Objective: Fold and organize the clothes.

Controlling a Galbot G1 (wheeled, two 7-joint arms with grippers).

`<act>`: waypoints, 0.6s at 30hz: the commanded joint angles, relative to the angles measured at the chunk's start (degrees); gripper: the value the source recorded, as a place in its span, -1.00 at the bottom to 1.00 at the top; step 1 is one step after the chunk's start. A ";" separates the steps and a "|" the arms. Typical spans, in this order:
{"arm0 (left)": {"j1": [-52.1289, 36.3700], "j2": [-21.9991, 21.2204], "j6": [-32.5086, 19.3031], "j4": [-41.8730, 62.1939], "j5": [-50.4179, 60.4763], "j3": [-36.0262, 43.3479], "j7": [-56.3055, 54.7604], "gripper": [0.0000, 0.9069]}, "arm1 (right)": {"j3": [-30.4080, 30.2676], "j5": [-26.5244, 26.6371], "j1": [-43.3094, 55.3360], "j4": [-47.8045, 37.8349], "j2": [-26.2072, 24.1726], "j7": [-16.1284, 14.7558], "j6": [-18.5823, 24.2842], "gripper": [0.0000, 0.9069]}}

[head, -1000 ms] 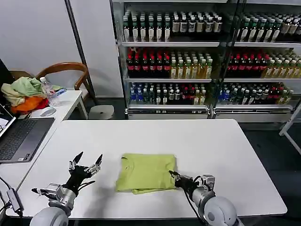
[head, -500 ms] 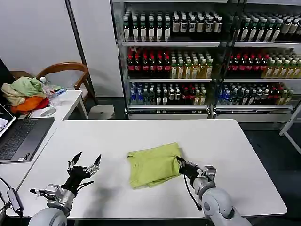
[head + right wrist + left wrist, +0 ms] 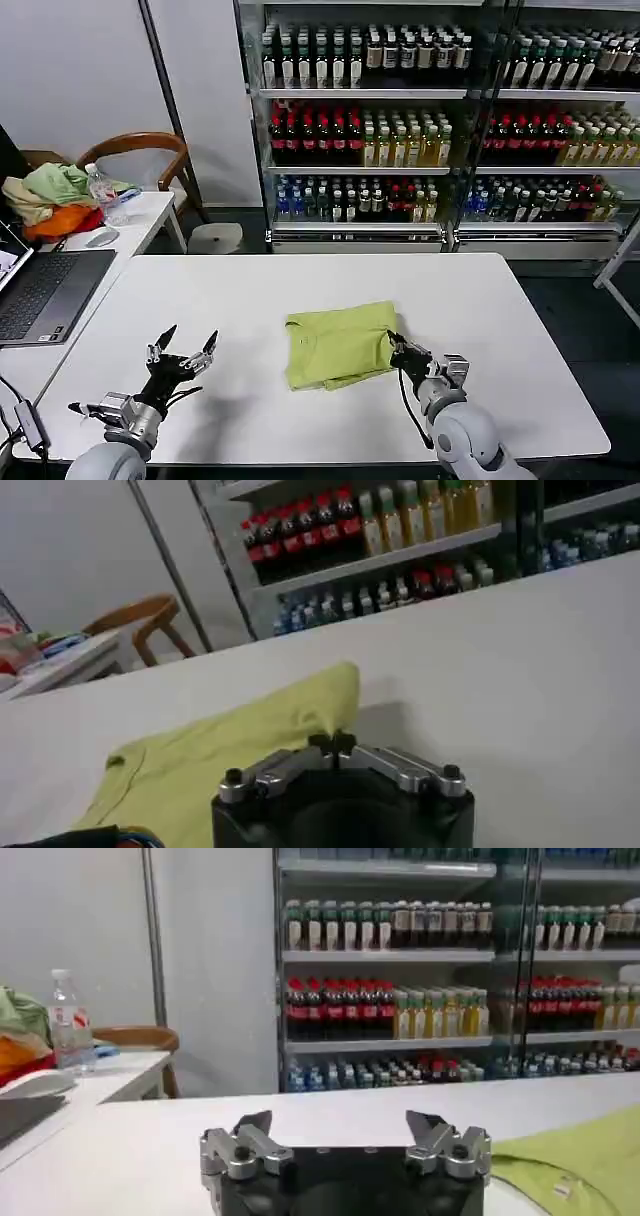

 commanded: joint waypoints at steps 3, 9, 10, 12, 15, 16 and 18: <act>0.09 0.04 -0.18 -0.01 0.10 -0.03 0.05 1.00 | 0.38 0.84 -1.27 1.81 0.04 2.62 0.56 -1.00; 0.01 -0.11 -0.51 0.21 0.38 0.08 0.06 1.00 | 0.35 -0.54 -1.23 1.36 -0.06 2.03 0.90 -1.00; -0.01 -0.10 -0.58 0.23 0.39 0.10 0.07 1.00 | 0.38 -0.54 -1.19 1.22 -0.06 2.06 0.82 -0.18; -0.06 0.02 -0.66 0.09 0.41 0.09 0.06 1.00 | 0.47 0.05 -1.43 1.85 -0.34 1.77 0.34 1.00; -0.07 0.34 -0.66 -0.34 0.37 0.00 0.06 1.00 | 0.58 0.36 -2.03 2.99 -0.67 1.89 -0.14 1.00; -0.07 0.38 -0.63 -0.44 0.34 0.01 0.07 1.00 | 0.62 0.17 -2.13 3.22 -0.73 1.88 -0.22 1.00; -0.07 0.51 -0.59 -0.74 0.32 0.02 0.07 1.00 | 1.13 -1.16 -2.54 3.90 -1.23 1.92 -0.70 1.00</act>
